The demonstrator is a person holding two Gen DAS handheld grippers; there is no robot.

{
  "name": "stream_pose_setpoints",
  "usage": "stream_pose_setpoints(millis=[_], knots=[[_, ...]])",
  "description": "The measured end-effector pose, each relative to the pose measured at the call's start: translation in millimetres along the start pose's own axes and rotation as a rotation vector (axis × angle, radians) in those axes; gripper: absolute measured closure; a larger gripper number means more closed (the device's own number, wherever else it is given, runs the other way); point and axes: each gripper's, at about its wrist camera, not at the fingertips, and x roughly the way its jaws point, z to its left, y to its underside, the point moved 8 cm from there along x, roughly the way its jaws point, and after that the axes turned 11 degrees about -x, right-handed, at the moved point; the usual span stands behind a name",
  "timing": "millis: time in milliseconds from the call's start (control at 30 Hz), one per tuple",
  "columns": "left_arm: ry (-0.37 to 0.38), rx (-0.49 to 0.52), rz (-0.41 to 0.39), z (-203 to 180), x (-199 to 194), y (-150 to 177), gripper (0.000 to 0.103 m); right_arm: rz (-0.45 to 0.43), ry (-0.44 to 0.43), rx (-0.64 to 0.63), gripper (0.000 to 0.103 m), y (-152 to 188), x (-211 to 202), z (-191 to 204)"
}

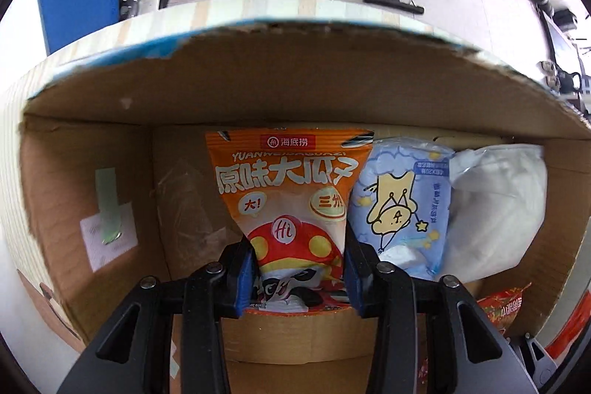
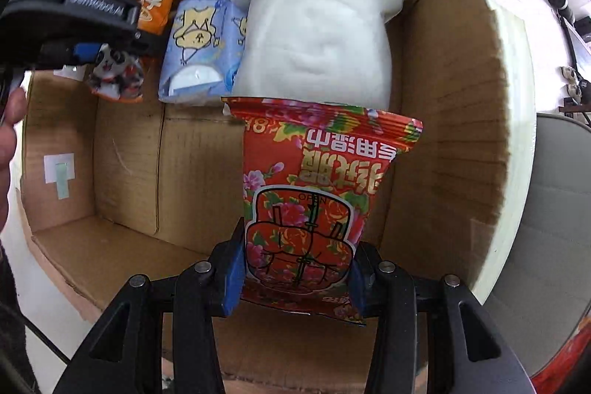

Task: Organize soft objects
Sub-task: 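Lower both snack bags into the box and open both tools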

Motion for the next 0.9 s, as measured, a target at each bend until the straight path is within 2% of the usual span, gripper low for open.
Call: stream_pose_setpoints(millis=[200, 267, 300, 333, 367, 400, 433, 500, 567, 600, 733, 900], knots=[[0.061, -0.077, 0.030, 14.7, -5.0, 2.7, 0.059, 0.046, -0.013, 0.008, 0.052, -9.0, 13.0, -0.1], [0.052, -0.076, 0.000, 20.3, -17.4, 6.0, 0.046, 0.030, -0.031, 0.021, 0.046, -12.6, 7.8, 1.6], [0.045, -0.070, -0.021, 21.7, -25.5, 7.4, 0.033, 0.021, -0.039, 0.023, 0.039, -14.5, 3.1, 3.7], [0.042, -0.067, -0.037, 22.4, -31.9, 8.5, 0.026, 0.005, -0.041, 0.022, 0.031, -17.6, -3.8, 6.7], [0.034, -0.061, -0.060, 24.2, -40.0, 10.2, 0.025, -0.007, -0.038, 0.016, 0.028, -20.1, -10.4, 9.9], [0.030, -0.047, -0.089, 25.5, -51.6, 14.2, 0.023, -0.016, -0.033, 0.010, 0.020, -21.7, -16.3, 11.9], [0.026, -0.036, -0.111, 26.7, -60.0, 17.8, 0.017, -0.035, -0.023, 0.001, 0.013, -25.0, -26.3, 15.4], [0.017, -0.017, -0.154, 30.1, -76.4, 26.5, 0.009, -0.064, -0.007, -0.006, 0.012, -27.6, -40.8, 19.0], [0.023, -0.001, -0.201, 34.0, -96.6, 42.4, 0.006, -0.098, 0.013, -0.006, 0.008, -27.7, -54.0, 20.9], [0.034, 0.006, -0.220, 37.0, -106.0, 52.0, 0.004, -0.120, 0.027, -0.005, 0.000, -27.8, -60.7, 21.4], [0.068, 0.035, -0.273, 44.4, -129.8, 81.6, 0.003, -0.213, 0.077, 0.016, 0.000, -25.4, -90.4, 22.8], [0.108, 0.005, -0.328, 58.6, -150.7, 119.0, 0.003, -0.316, 0.096, 0.056, 0.000, -9.4, -131.9, 23.7]])
